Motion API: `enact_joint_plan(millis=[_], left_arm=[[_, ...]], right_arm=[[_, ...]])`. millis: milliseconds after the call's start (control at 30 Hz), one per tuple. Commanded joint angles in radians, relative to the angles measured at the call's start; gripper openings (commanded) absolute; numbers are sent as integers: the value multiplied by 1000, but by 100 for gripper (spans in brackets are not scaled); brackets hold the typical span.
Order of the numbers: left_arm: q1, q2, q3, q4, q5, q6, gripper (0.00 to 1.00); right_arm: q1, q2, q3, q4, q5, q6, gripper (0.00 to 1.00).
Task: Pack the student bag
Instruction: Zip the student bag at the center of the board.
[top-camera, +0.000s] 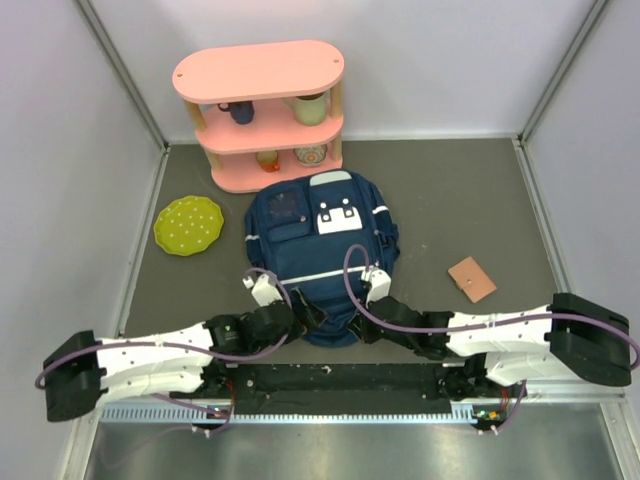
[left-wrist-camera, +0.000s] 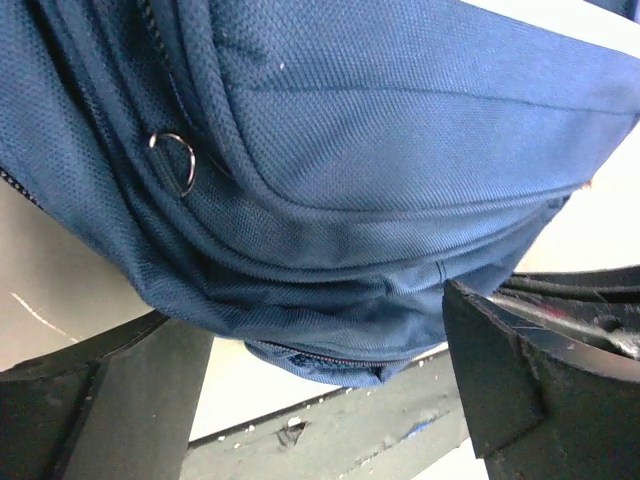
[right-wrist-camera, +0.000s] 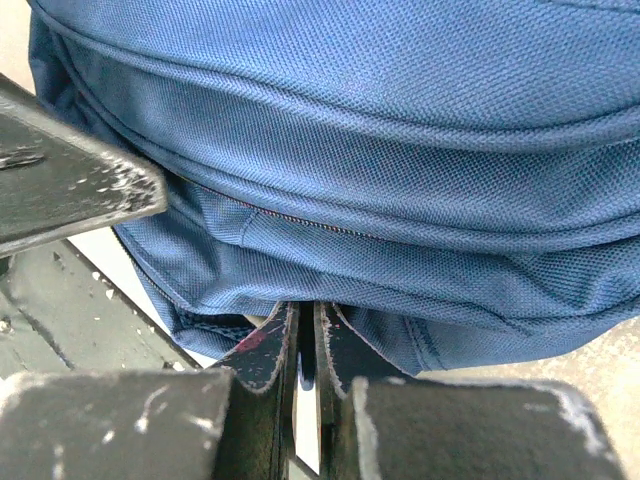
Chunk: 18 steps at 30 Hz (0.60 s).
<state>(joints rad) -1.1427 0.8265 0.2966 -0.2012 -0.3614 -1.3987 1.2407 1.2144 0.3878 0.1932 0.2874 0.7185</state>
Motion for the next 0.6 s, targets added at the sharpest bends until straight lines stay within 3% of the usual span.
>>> enact_joint_plan(millis=[0, 33, 100, 133, 233, 367, 400, 567], left_arm=[[-20, 121, 59, 235, -67, -92, 91], [-20, 146, 58, 238, -70, -101, 73], [-20, 149, 38, 256, -79, -108, 51], [-19, 143, 27, 255, -85, -114, 32], [-19, 71, -2, 144, -147, -137, 0], [-17, -111, -24, -90, -235, -157, 0], [-12, -198, -24, -228, -249, -166, 0], [4, -485, -40, -529, -318, -192, 0]], right_arm=[[13, -36, -23, 11, -22, -1, 0], [13, -42, -26, 11, -22, -10, 0], [13, -55, -32, -3, -21, -14, 0], [13, -59, -30, -15, -17, -17, 0], [13, -76, -41, -58, 12, -1, 0], [5, -78, -46, -161, 96, 50, 0], [-7, -75, -49, -179, 102, 59, 0], [-70, -87, -72, -179, 93, 76, 0]])
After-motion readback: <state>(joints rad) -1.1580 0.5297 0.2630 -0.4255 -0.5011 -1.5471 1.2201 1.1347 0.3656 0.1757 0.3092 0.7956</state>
